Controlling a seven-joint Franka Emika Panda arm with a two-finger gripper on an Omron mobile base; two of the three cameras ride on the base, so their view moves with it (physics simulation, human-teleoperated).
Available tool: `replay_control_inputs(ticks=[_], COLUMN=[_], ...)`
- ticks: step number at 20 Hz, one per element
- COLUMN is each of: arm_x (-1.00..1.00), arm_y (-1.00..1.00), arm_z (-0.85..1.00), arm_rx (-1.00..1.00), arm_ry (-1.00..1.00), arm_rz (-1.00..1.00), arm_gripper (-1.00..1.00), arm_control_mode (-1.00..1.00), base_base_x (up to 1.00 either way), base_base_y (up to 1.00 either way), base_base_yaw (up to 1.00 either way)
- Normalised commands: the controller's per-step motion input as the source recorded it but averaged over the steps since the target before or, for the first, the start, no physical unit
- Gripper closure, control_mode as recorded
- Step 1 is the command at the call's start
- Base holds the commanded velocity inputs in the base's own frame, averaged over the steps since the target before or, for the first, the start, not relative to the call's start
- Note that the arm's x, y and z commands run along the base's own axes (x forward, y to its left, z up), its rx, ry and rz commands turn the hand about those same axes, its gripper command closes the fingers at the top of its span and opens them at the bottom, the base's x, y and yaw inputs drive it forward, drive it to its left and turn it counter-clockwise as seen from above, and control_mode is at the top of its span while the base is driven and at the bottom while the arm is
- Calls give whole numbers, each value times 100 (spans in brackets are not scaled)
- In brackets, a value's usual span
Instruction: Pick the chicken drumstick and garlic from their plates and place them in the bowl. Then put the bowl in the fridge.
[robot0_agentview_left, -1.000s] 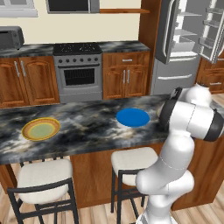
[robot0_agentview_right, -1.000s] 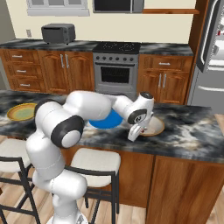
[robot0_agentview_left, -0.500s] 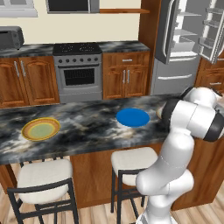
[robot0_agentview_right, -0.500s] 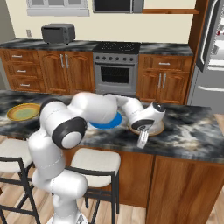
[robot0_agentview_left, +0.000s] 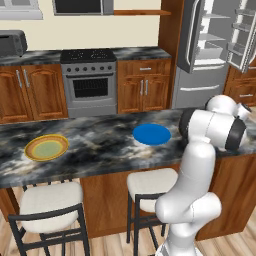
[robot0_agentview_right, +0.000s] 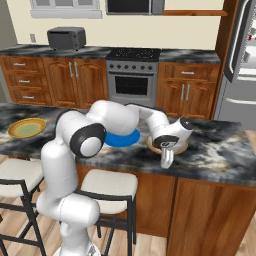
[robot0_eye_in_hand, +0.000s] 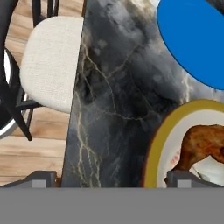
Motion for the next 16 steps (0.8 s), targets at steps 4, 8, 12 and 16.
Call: replay_control_inputs(ticks=[4, 8, 12, 16], arm_x=[31, 29, 28, 34], arm_y=[-16, -25, -14, -16], arm_z=[-19, -30, -32, -18], arm_rx=[0, 0, 0, 0], arm_ry=[0, 0, 0, 0], arm_rz=[0, 0, 0, 0], arm_gripper=[-100, -100, -100, -100], arm_control_mode=[-100, -100, -100, -100], base_base_x=[0, 0, 0, 0], base_base_y=[0, 0, 0, 0], base_base_yaw=[0, 0, 0, 0])
